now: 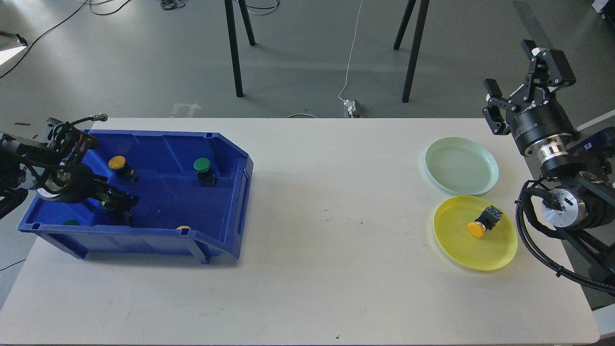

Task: Pass button and place on color plate
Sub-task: 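Grasp a green-topped button in the blue bin with the left gripper, then lift the green button and raise it toward the right gripper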

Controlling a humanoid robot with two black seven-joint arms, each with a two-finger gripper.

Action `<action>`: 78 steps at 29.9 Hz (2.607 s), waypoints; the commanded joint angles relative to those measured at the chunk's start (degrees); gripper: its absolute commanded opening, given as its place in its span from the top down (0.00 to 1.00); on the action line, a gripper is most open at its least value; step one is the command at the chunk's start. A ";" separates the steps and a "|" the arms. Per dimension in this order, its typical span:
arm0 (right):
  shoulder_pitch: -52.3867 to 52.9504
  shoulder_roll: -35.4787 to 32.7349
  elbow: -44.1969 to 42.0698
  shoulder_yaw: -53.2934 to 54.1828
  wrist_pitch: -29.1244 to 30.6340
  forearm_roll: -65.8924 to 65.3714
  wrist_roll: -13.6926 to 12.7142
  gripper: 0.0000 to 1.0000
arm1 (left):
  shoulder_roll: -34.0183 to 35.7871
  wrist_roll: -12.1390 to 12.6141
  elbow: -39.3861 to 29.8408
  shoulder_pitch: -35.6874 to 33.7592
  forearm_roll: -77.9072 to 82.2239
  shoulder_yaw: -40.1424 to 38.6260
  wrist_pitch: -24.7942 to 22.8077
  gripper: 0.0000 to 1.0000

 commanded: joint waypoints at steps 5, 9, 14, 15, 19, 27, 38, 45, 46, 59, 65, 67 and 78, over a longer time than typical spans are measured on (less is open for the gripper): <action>-0.53 -0.05 0.09 0.01 -0.01 0.00 0.00 0.05 | -0.86 0.00 2.65 0.01 -0.10 2.56 0.00 0.04; -0.53 0.04 0.09 0.01 -0.01 0.00 0.00 0.05 | -0.95 0.00 2.74 -0.08 -0.27 2.56 0.00 0.04; -0.53 -0.05 0.09 0.01 -0.01 0.00 0.00 0.05 | -2.44 0.00 4.67 -0.08 -0.19 2.56 0.00 0.04; -0.62 -0.05 0.09 0.10 -0.01 0.00 0.00 0.05 | -2.62 0.00 5.02 0.01 -0.19 2.56 0.00 0.04; -0.88 -0.14 0.09 0.10 -0.01 0.00 0.00 0.05 | -2.79 0.00 5.37 0.01 -0.45 2.56 0.00 0.05; -1.23 -0.14 0.18 0.19 -0.01 0.00 0.00 0.05 | -2.97 0.00 5.90 0.01 -0.71 2.65 0.00 0.08; -1.32 -0.14 0.18 0.19 -0.01 0.00 0.00 0.05 | -2.88 0.00 5.90 0.10 -0.71 2.56 0.00 0.32; -1.49 -0.14 0.18 0.27 -0.01 0.00 0.00 0.05 | -2.97 0.00 5.81 0.10 -0.63 2.65 0.00 0.47; -1.67 -0.14 0.18 0.36 -0.01 0.00 0.00 0.05 | -2.88 0.00 5.81 0.18 -0.63 2.65 0.00 0.49; -2.02 -0.14 0.18 0.45 -0.01 0.00 0.00 0.05 | -3.06 0.00 5.64 0.71 -0.71 2.47 0.00 0.81; -2.20 -0.14 0.27 0.27 -0.01 0.00 0.00 0.05 | -2.97 0.00 5.20 0.54 -0.71 2.47 0.00 0.82; -2.29 -0.14 0.35 0.27 -0.01 0.00 0.00 0.05 | -2.97 0.00 4.85 0.18 -0.71 2.30 0.00 0.82; -2.46 0.04 0.35 0.54 -0.01 0.00 0.00 0.05 | 9.40 0.00 -16.05 -6.57 -7.65 1.51 0.00 0.83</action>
